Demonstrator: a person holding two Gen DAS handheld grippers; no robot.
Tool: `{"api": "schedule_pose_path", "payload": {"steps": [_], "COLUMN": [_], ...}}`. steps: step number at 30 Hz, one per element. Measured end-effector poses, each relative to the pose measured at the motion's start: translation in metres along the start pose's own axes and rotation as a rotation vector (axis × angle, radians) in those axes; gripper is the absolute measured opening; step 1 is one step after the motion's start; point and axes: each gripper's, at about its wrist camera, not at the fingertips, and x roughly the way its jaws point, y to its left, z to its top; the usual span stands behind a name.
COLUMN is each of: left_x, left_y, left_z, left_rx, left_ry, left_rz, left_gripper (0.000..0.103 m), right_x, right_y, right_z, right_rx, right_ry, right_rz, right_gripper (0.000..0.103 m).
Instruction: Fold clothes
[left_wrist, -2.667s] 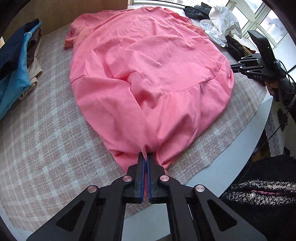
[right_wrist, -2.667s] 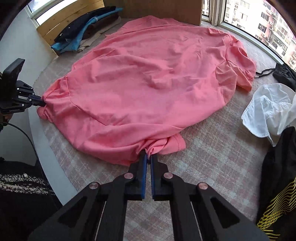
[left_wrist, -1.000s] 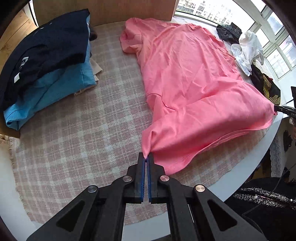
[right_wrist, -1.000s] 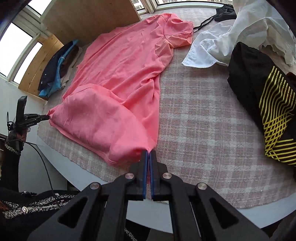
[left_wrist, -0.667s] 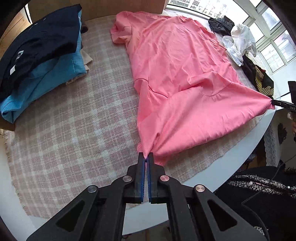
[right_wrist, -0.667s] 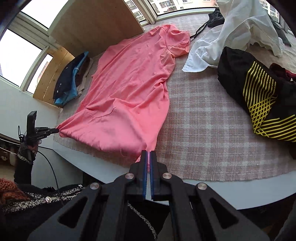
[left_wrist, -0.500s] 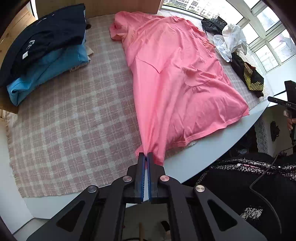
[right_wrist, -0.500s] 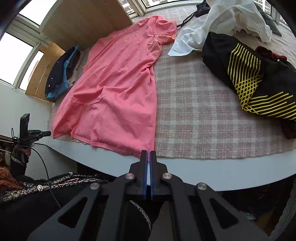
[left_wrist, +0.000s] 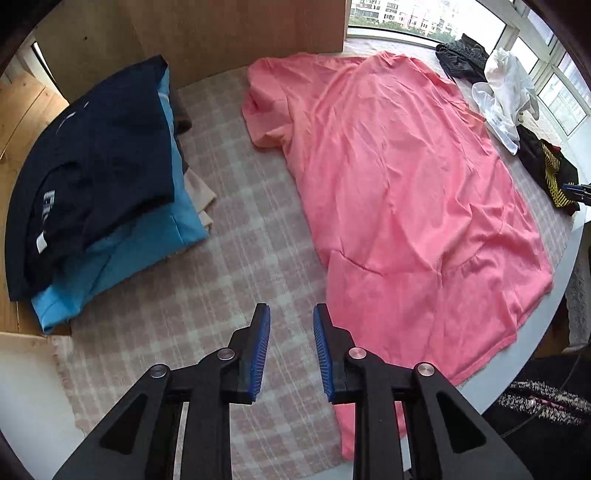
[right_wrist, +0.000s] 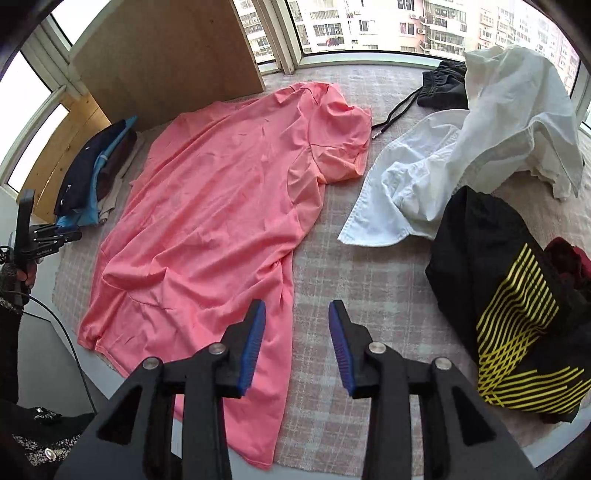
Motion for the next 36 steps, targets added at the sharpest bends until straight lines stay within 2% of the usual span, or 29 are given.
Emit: {"api": "schedule_pose_path", "payload": {"steps": [6,10,13,14,19,21,22,25,26,27,28,29,30,32,33,34,36], "left_x": [0.055,0.096,0.121,0.126,0.141,0.142,0.143,0.137,0.131,0.125,0.119,0.115,0.112,0.103,0.1,0.097,0.091], "left_y": [0.024,0.033,0.035,0.035,0.031,0.026,0.025,0.026,0.031,0.039,0.046,0.054,0.061,0.074,0.075,0.075,0.069], "left_z": [0.093,0.139,0.164,0.171,0.198,0.202,0.202,0.202,0.2,0.196,0.192,0.188,0.185,0.187,0.192,0.198,0.215], "left_rx": [-0.036,0.002,0.028,0.029,0.048,0.072,0.078,0.076,0.068,0.062,0.058,0.066,0.072,0.048,0.04,0.034,0.042], "left_ry": [-0.028,-0.002,0.022,0.016,-0.022,-0.037,-0.031,-0.012,-0.009,0.003,0.017,0.034,0.04,0.042,0.05,0.049,-0.02], "left_rz": [0.072,0.133,0.107,0.101,0.05,0.03,0.018,0.085,0.126,0.207,0.295,0.407,0.481,0.487,0.444,0.403,0.321], "left_gripper": [0.023,0.023,0.024,0.028,0.032,0.021,0.003,0.002,0.002,0.003,0.003,0.01,0.011,0.007,0.018,0.024,0.044], "right_x": [0.046,0.072,0.092,0.099,0.138,0.154,0.161,0.175,0.177,0.178,0.176,0.173,0.168,0.155,0.149,0.145,0.147], "right_y": [-0.019,-0.031,-0.036,-0.038,-0.044,-0.042,-0.041,-0.04,-0.041,-0.041,-0.04,-0.039,-0.038,-0.037,-0.036,-0.034,-0.024], "right_z": [0.077,0.122,0.155,0.164,0.199,0.204,0.206,0.205,0.204,0.203,0.203,0.203,0.205,0.215,0.222,0.228,0.239], "right_rx": [-0.034,-0.076,-0.098,-0.101,-0.138,-0.163,-0.173,-0.198,-0.208,-0.22,-0.235,-0.242,-0.238,-0.224,-0.216,-0.211,-0.21], "right_ry": [0.016,0.035,0.037,0.037,0.052,0.067,0.077,0.119,0.134,0.148,0.161,0.172,0.162,0.107,0.079,0.051,0.015], "right_rz": [-0.065,-0.101,-0.111,-0.112,-0.132,-0.15,-0.155,-0.134,-0.139,-0.143,-0.147,-0.151,-0.141,-0.098,-0.077,-0.062,-0.074], "right_gripper": [0.035,0.036,0.043,0.044,0.044,0.044,0.044,0.044,0.044,0.043,0.043,0.044,0.044,0.044,0.044,0.044,0.046]}}
